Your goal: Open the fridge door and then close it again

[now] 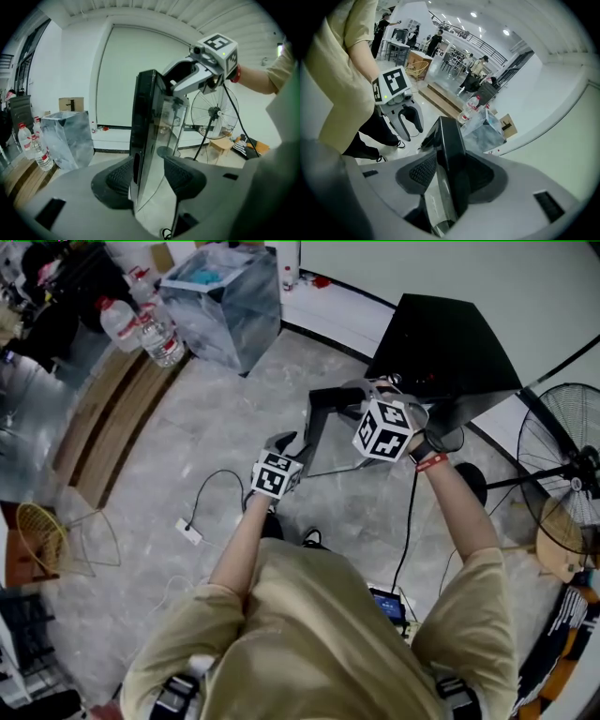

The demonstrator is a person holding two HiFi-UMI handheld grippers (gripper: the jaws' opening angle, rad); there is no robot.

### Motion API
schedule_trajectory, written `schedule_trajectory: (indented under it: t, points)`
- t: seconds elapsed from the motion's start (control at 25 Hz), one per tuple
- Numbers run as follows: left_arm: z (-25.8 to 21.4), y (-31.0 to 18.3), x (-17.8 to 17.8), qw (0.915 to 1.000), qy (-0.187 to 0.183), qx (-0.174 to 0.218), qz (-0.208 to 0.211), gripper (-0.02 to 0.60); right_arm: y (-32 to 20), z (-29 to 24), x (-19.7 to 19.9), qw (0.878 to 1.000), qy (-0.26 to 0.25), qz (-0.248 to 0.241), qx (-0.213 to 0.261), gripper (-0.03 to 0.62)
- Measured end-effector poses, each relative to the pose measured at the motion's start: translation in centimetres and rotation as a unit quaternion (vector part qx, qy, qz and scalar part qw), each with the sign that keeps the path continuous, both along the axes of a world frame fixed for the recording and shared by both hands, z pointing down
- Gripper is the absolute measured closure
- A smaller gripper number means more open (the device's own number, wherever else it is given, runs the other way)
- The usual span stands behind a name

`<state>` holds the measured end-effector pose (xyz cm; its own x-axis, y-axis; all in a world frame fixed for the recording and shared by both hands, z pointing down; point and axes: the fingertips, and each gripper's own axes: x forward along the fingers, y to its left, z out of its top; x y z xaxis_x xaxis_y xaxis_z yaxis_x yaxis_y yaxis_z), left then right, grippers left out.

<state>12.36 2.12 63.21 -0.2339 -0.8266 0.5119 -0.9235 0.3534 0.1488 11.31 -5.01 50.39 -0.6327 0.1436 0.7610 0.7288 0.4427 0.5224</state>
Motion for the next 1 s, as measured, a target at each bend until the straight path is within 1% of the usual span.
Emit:
schedule_trajectory:
  t: [0.08,0.2,0.44,0.56,0.76,0.84,0.92,1.0]
  points:
    - [1.0,-0.6,-0.1,0.9999,0.008,-0.009,0.008,0.385,0.1,0.0,0.0,1.000,0.002,0.000,-0.001,0.387]
    - [2.2,-1.4,-0.3,0.9997,0.018,-0.013,0.010,0.385,0.0,0.1,-0.2,1.000,-0.003,0.002,0.000,0.388]
    - [3.7,-2.6,-1.7,0.9994,0.019,-0.023,0.018,0.387,-0.1,0.3,-0.8,1.000,0.006,0.013,-0.001,0.388]
    - [4.1,-3.0,-2.2,0.9993,0.021,-0.023,0.022,0.418,-0.2,0.4,-1.2,1.000,0.005,0.021,-0.002,0.387]
    - [4.2,-3.7,-3.9,0.9993,0.022,-0.025,0.017,0.433,-0.5,0.4,-2.3,0.999,0.008,0.037,0.003,0.388]
    - [4.2,-4.0,-4.4,0.9991,0.022,-0.029,0.019,0.472,-0.8,0.4,-2.4,0.999,0.012,0.040,0.006,0.390]
    - [4.3,-4.1,-4.9,0.9991,0.025,-0.028,0.021,0.477,-1.0,0.4,-2.7,0.999,0.014,0.045,0.003,0.390]
    - [4.5,-4.2,-5.4,0.9993,0.030,-0.018,0.014,0.477,-1.1,0.4,-3.1,0.999,0.010,0.053,0.000,0.390]
